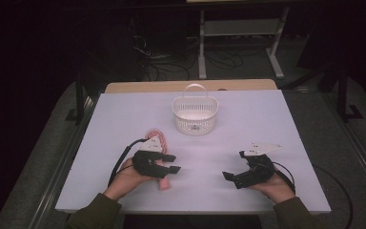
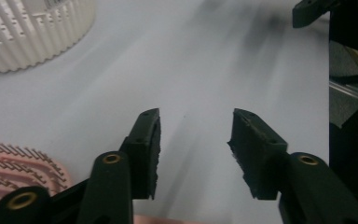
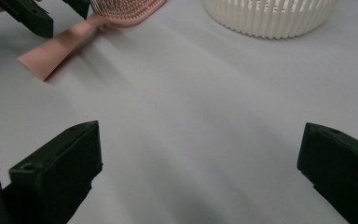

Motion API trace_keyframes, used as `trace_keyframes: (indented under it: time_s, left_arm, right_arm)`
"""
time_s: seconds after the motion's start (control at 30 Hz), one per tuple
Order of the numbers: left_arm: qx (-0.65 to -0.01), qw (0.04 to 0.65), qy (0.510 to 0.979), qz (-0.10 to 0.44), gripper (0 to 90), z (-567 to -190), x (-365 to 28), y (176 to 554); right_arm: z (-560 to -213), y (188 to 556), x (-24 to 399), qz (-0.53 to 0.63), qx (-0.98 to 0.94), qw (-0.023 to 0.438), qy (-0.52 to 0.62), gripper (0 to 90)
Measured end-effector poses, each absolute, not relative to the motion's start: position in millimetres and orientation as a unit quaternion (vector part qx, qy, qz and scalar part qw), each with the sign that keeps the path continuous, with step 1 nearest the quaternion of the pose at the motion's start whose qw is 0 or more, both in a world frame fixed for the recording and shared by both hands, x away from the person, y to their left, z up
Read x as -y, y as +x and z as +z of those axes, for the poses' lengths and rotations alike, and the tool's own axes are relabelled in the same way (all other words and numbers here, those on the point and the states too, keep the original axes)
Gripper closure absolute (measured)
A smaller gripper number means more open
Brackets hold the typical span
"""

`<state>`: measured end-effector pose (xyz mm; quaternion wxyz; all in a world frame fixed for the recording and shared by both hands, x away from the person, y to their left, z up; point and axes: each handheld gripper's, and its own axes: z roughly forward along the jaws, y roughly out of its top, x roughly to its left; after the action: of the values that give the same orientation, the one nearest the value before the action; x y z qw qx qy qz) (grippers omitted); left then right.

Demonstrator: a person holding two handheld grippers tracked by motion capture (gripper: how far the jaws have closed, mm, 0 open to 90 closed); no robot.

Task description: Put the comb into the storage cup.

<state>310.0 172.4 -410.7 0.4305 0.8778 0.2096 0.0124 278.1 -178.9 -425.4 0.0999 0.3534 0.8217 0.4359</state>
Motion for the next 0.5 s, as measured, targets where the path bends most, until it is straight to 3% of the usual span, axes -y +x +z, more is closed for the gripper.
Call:
trace_keyframes:
  time_s: [0.1,0.5]
  left_arm:
    - [-0.200,0.424,0.883,0.010,57.6,-411.9,-169.6,308.2]
    - [-0.190,0.417,0.889,-0.007,85.4,-413.9,-164.4,304.2]
  right_arm:
    - [-425.5,278.0,178.7,0.435,-0.822,0.100,0.353,0.0]
    - [-425.1,277.4,178.2,0.436,-0.822,0.099,0.353,0.0]
